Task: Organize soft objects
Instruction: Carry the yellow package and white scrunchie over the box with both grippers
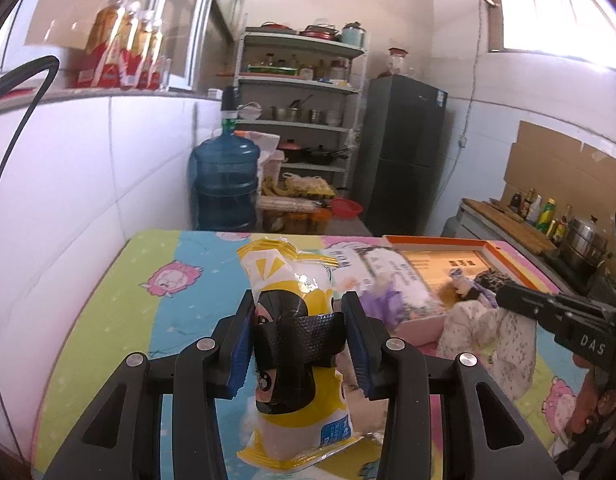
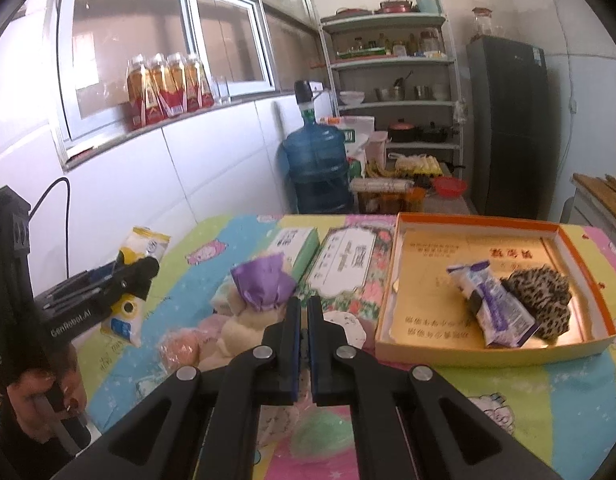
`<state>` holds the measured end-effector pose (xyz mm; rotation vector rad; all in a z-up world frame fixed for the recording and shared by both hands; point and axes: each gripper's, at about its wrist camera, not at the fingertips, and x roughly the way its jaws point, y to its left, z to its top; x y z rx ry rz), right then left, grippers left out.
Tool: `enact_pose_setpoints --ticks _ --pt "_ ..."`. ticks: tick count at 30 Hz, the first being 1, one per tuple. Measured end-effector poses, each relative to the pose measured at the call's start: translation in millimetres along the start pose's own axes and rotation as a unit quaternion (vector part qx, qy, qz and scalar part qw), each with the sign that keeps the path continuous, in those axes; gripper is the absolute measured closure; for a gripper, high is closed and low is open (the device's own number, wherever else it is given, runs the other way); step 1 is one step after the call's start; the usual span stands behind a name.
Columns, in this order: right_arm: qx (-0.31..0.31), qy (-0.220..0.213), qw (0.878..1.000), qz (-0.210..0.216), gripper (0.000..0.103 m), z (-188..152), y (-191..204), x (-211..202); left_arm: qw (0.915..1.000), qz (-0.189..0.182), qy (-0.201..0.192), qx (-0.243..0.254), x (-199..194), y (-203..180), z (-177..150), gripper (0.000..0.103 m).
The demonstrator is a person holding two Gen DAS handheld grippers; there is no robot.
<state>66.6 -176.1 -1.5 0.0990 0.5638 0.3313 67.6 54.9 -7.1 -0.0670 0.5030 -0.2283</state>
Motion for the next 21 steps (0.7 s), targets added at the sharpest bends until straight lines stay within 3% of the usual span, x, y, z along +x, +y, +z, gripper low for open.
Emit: enact_pose_setpoints --ticks 21 --pt "0.030 -0.062 0.996 -0.048 0.100 19.6 -82.6 -55.2 0.9957 -0.059 -0.003 0.072 19.0 -121.2 21.3 0.060"
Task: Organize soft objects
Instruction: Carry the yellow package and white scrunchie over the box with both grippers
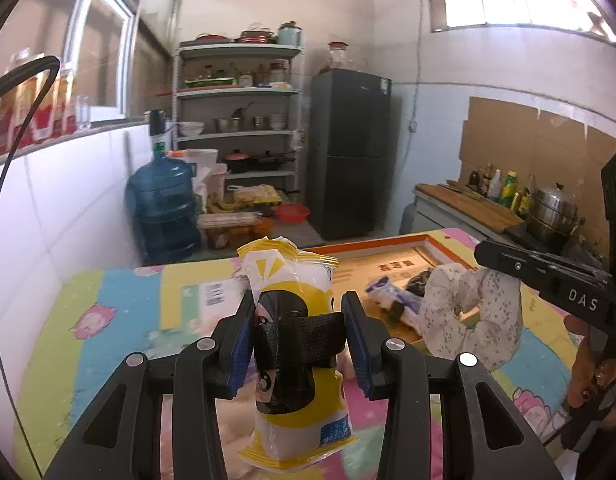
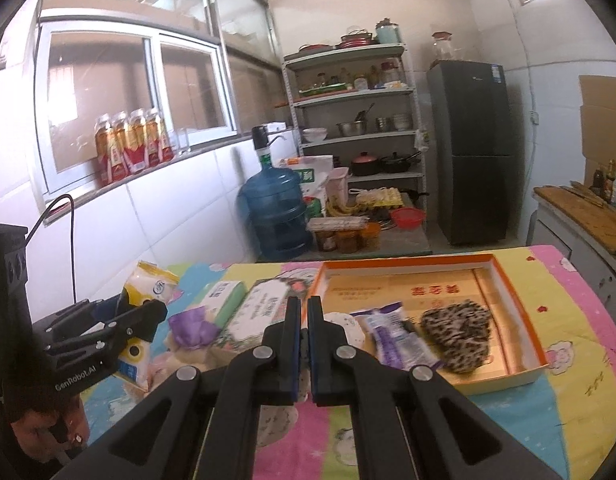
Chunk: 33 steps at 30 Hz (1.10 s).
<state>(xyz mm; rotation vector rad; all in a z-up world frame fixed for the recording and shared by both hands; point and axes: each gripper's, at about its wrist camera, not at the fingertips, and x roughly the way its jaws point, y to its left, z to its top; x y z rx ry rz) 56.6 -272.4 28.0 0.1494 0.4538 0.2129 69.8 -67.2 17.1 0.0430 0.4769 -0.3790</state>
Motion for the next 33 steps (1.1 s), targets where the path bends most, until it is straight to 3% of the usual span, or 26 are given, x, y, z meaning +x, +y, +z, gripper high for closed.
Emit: enact_pose_setpoints --ticks 14,33 --pt "0.027 -0.023 0.999 -0.023 0.100 18.2 -71.8 -1.1 0.9993 -0.018 0.020 0.026 56.4 -58.2 21.7 0.060" --pt "0.056 -0.014 0.998 -0.014 0.100 26.5 -137.6 44.9 0.9949 -0.022 0.087 0.047 140.3 -97.9 15.1 0.060"
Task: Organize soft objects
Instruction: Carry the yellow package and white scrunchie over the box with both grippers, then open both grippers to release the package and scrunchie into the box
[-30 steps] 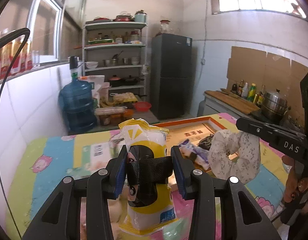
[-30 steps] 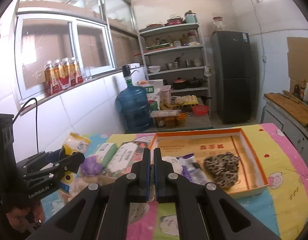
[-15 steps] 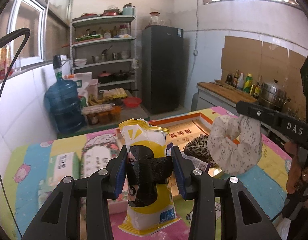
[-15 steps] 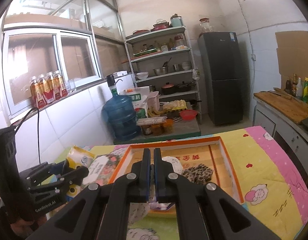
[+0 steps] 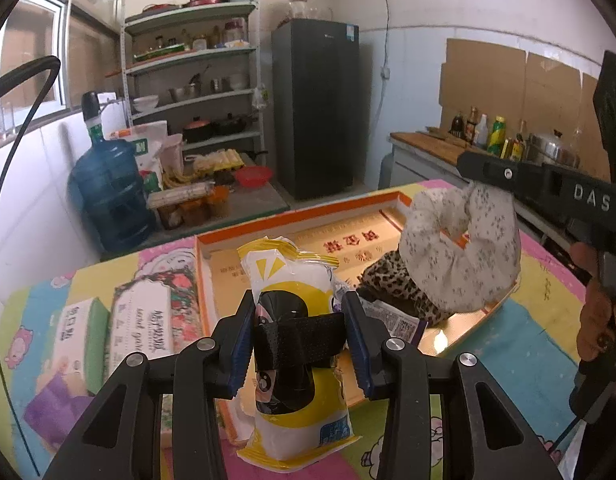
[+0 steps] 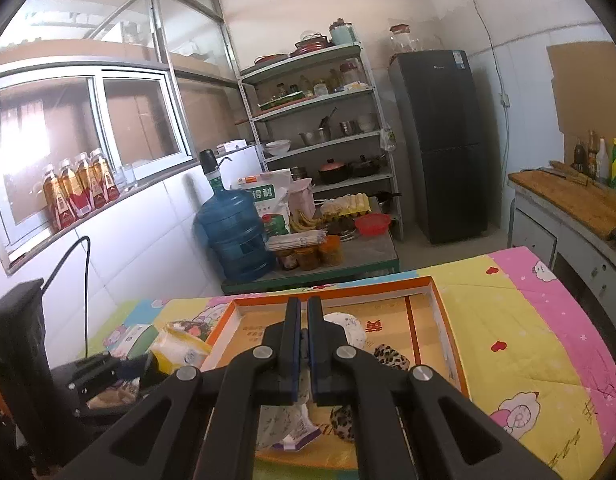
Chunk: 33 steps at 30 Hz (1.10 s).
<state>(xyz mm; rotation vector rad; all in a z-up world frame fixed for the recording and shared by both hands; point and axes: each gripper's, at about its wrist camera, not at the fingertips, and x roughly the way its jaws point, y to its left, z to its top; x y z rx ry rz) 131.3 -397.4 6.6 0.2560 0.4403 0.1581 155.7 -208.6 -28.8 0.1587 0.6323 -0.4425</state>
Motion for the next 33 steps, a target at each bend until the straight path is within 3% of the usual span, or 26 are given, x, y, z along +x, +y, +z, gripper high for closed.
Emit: enact_pose_setpoints --ticks 15,21,33 --pt "0.023 0.016 1.000 0.000 0.100 -2.3 -25.6 30.9 0.9995 0.001 0.030 0.001 34.0 -4.2 -4.4 0.060" --pt "0.032 0.034 0.999 -0.003 0.099 -9.8 -34.4 45.4 0.9984 -0.016 0.053 -0.011 46.9 -3.0 -3.6 0.060" --pt "0.045 0.055 0.997 -0.002 0.098 -19.1 -43.0 58.8 0.9963 -0.038 0.063 -0.043 56.8 4.7 -0.6 0.059"
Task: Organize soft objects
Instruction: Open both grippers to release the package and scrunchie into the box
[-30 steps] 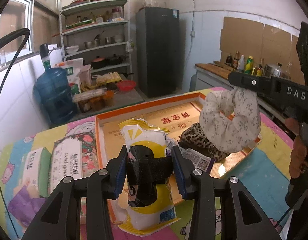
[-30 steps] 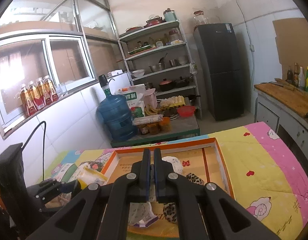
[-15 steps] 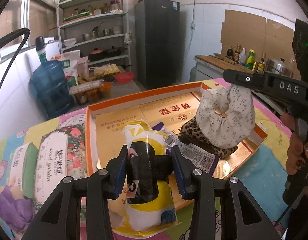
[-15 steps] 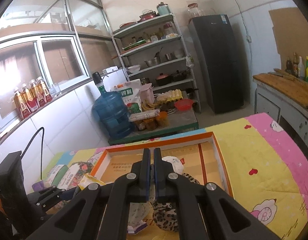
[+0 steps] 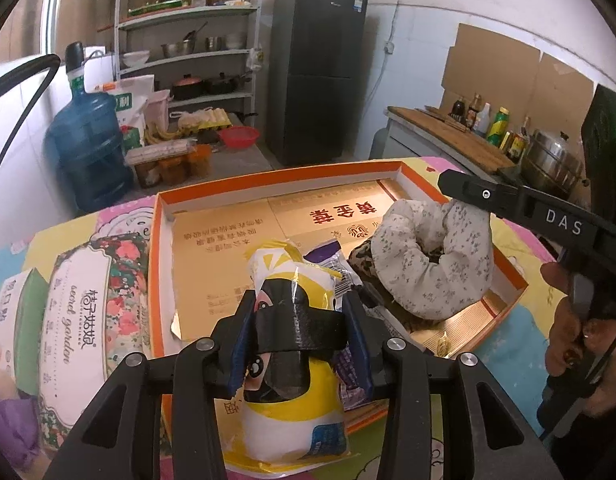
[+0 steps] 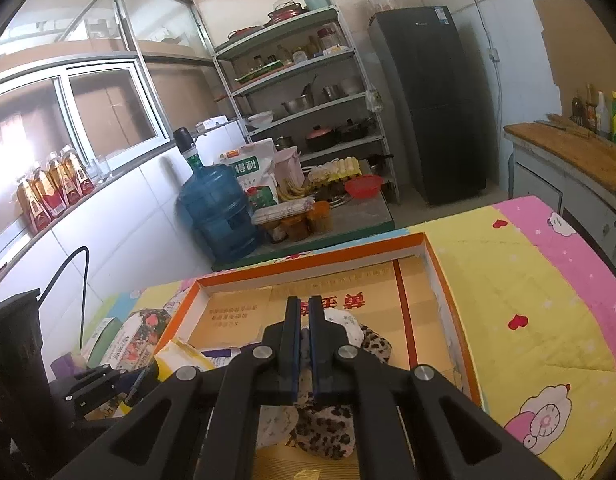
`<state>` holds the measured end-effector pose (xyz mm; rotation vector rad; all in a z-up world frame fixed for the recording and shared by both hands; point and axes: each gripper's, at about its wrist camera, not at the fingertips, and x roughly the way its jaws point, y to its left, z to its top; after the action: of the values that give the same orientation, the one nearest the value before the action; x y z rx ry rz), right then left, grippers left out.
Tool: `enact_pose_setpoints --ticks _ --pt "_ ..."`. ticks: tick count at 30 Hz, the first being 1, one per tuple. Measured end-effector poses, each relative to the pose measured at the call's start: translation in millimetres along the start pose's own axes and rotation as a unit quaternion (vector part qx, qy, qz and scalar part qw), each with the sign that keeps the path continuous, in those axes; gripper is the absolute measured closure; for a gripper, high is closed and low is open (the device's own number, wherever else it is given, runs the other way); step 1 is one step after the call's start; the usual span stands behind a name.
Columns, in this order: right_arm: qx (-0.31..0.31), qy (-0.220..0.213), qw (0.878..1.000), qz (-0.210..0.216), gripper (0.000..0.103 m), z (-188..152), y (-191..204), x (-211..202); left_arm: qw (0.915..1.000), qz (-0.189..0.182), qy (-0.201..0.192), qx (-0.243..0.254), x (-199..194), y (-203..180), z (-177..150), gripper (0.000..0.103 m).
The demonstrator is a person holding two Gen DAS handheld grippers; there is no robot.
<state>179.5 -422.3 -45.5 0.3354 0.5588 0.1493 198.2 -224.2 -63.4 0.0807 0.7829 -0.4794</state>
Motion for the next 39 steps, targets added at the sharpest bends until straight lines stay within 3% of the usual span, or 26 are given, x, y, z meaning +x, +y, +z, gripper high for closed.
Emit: enact_pose_setpoints --ticks 3,6,8,10,25,39 --pt "0.005 0.000 1.000 -0.002 0.098 -0.4 -1.3 -0.1 1.0000 0.006 0.005 -0.003 1.3 0.5 2.1 0.055" --pt "0.008 -0.001 1.000 -0.005 0.089 -0.5 -2.5 -0.1 0.9999 0.005 -0.007 -0.011 -2.5 3.2 1.9 0.045" --pt "0.010 -0.001 1.000 -0.006 0.077 -0.5 -2.1 -0.7 0.9997 0.002 -0.022 -0.015 -7.2 4.8 3.5 0.036" --pt "0.012 -0.002 1.000 -0.006 0.057 -0.6 -1.9 -1.4 0.9992 0.001 -0.036 -0.016 -13.2 4.4 4.6 0.032" --pt "0.002 -0.015 1.000 -0.005 0.056 1.1 13.2 -20.0 0.9974 0.005 -0.067 -0.024 -50.0 7.7 3.9 0.031" --pt "-0.030 -0.030 0.999 -0.006 0.056 -3.4 55.6 -53.8 0.9922 0.056 -0.108 -0.024 -108.7 29.3 -17.3 0.031"
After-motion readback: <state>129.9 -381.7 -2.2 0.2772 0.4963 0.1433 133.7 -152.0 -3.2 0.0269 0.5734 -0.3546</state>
